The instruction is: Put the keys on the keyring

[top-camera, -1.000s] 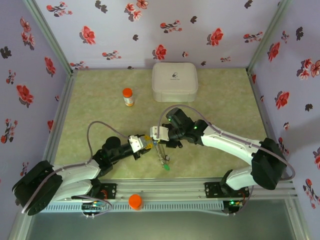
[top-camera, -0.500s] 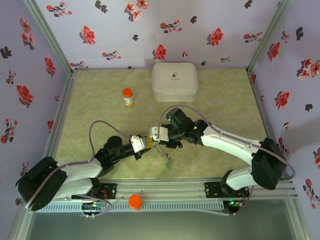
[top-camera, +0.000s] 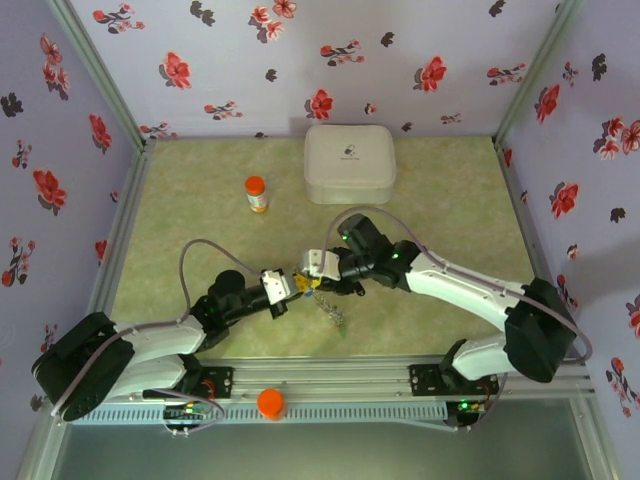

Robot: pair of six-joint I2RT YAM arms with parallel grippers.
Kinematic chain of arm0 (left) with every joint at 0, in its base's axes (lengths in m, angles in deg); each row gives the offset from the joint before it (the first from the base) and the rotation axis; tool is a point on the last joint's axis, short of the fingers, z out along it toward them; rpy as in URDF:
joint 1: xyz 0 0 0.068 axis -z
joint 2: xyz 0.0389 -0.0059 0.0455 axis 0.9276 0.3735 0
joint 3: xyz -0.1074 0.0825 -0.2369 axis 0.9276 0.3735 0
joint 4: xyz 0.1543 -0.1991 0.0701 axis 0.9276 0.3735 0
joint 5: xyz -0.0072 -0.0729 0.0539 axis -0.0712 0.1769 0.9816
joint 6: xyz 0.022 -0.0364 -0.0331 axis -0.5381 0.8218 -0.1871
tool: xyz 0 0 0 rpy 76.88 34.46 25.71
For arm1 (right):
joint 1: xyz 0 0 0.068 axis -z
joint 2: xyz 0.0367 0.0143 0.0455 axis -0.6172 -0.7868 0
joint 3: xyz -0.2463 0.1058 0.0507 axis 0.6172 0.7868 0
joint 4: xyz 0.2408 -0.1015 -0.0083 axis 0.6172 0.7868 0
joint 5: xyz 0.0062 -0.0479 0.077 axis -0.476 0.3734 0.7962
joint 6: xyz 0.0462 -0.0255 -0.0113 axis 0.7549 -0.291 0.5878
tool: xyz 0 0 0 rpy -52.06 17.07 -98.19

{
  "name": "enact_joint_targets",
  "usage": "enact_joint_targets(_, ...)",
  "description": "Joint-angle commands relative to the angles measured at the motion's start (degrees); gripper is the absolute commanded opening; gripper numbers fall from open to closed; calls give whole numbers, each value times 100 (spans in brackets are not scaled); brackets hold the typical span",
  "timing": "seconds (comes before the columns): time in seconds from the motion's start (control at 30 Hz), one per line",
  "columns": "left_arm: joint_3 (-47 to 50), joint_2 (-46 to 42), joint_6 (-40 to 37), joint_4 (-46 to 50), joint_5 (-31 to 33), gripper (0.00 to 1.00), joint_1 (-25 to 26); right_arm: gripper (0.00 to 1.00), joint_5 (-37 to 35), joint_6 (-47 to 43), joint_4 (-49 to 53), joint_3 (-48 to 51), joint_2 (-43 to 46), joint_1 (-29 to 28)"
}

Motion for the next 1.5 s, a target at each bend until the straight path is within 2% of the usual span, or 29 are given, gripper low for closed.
enact_joint_targets(0.0,173,107,224,-897,-32,0,-68,20,1235,1107,-1412,590,471,477)
enact_joint_targets(0.07,298,217,429,-1429,-153,0,-148,20,1483,1513,-2187,974,547,619)
enact_joint_targets(0.17,332,278,619,-1725,-382,0,-254,21,1641,1869,-3140,1381,429,662)
enact_joint_targets(0.4,235,236,758,-1793,-760,0,-351,23,2099,2191,-3878,1561,69,675)
enact_joint_targets(0.6,196,264,1199,-2279,-997,0,-520,23,2191,2183,-3819,1519,91,675)
enact_joint_targets(0.8,89,90,1406,-2269,-1226,0,-593,21,2206,2103,-3656,1495,260,675)
enact_joint_targets(1.03,-32,42,1593,-2277,-1497,0,-593,14,2246,2092,-3402,1404,546,675)
enact_joint_targets(1.27,-167,94,1634,-2278,-1614,0,-594,13,2253,1917,-3154,1313,600,640)
enact_joint_targets(1.33,-197,114,1655,-2278,-1652,0,-593,11,2255,1867,-3096,1271,580,622)
enact_joint_targets(1.4,-202,139,1649,-2278,-1655,0,-593,1,2283,1855,-3083,1214,554,613)
enact_joint_targets(1.47,-182,159,1643,-2268,-1651,0,-593,0,2286,1817,-2995,1166,562,613)
